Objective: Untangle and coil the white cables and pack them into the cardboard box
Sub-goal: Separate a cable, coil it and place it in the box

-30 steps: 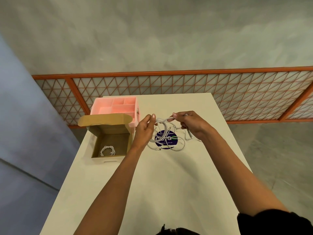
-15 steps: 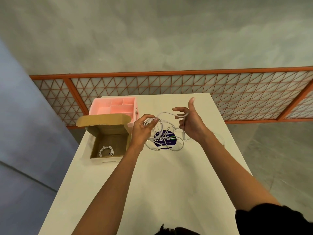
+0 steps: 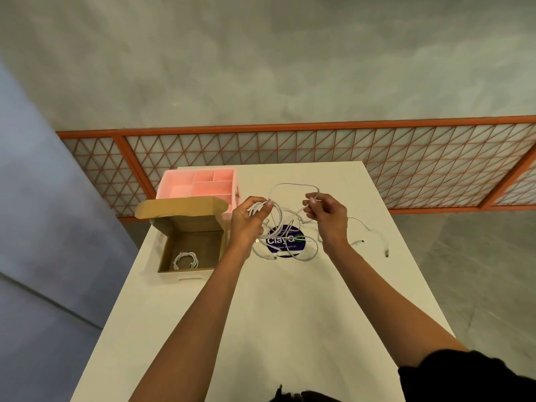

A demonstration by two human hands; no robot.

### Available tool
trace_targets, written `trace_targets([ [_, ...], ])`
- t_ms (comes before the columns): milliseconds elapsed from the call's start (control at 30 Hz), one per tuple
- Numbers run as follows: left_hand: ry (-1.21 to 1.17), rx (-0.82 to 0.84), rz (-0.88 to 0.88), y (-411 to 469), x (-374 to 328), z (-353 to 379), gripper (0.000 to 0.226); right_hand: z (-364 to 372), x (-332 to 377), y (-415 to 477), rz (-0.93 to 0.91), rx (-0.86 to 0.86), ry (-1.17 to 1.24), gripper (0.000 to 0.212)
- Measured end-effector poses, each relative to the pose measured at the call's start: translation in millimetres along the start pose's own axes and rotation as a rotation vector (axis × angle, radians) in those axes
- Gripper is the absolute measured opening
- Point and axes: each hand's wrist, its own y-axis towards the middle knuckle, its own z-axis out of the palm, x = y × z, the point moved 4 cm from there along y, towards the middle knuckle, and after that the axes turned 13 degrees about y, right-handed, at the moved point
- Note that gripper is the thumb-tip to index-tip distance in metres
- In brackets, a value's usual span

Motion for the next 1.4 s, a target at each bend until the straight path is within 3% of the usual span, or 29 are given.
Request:
trace_targets([
  [167,-0.015,0.003,-0.039,0.1,1.2,-1.0,0.009,12.3,-8.8,-3.7,0.226,-0.01,0.167,0.009],
  [333,-0.178,0.282,-0.152,-2.2,4.0,0.5,0.003,7.7,-16.8,-8.3,0.431,0.058,0.214,0.01],
  [500,-0.187,0.35,-0.177,-3.1,5.0,5.3,0.003,9.6,-24.5,-14.0,0.538,0.093,0.216,0.013],
  [700,-0.045,0.26,-0.094,0.6,7.8,8.6,0.005,9.8,-29.3,-14.3,0.625,0.102,0.152,0.01],
  [1000,0.04,0.283,-0.073,-3.5,4.4,18.3,0.007,6.7,-21.9,-12.4,0.529,0.039,0.167,0.012],
  [1200,0.144,0.163,-0.035,0.1,5.6,14.9,0.016,17.0,-17.7,-17.4,0.639,0.284,0.001,0.023],
  [1400,0.225,0.056,0.039,7.2,8.5,14.1,0.012,26.2,-19.0,-19.8,0.725,0.394,0.061,0.022],
])
